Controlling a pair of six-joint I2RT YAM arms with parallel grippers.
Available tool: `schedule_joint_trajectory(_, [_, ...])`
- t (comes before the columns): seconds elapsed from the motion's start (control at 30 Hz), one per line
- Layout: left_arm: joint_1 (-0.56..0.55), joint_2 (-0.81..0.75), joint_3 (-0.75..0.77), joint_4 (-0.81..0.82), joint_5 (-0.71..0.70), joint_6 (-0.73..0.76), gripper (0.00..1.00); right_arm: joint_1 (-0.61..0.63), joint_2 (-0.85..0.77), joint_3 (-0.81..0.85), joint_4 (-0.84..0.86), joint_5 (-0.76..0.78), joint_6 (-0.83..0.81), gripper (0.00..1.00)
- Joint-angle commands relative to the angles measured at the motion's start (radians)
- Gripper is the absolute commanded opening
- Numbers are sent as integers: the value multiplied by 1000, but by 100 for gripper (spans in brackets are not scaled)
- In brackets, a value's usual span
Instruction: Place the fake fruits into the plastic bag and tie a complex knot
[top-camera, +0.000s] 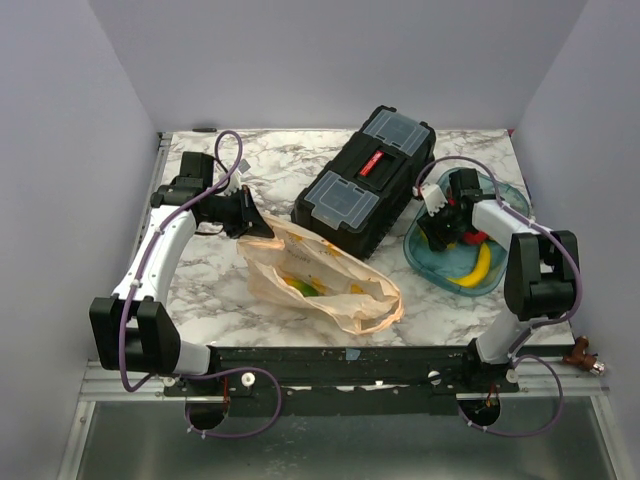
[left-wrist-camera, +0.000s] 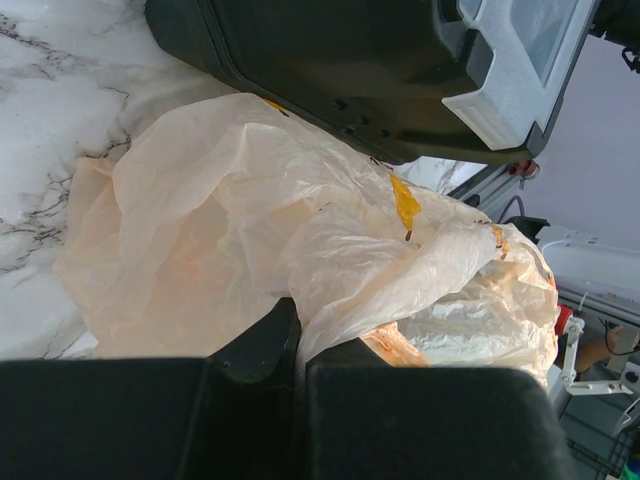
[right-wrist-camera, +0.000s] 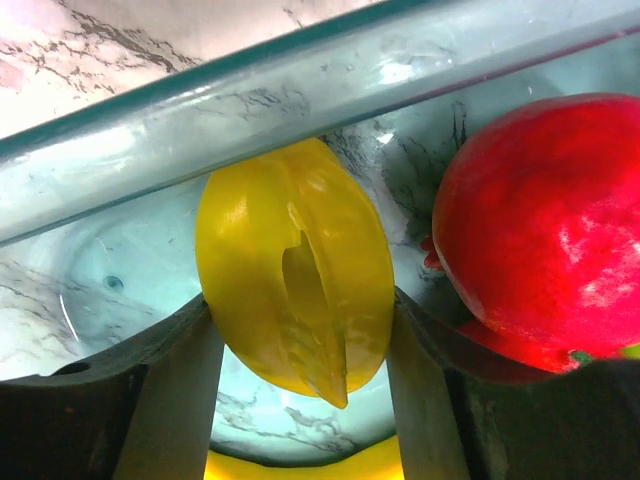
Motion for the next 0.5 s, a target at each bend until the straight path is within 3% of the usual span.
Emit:
schedule_joint_trajectory(0.0, [4,6,26,2,20,20,0,6,-61,48,-41,-7,39,47])
schedule_joint_trajectory(0.23, [5,4,23,3,24,17,0,19,-226,315,-334,-258,133,40])
schedule_joint_trajectory(0.47, [4,4,18,2,30,16,0,350,-204,685,-415,-418,356,38])
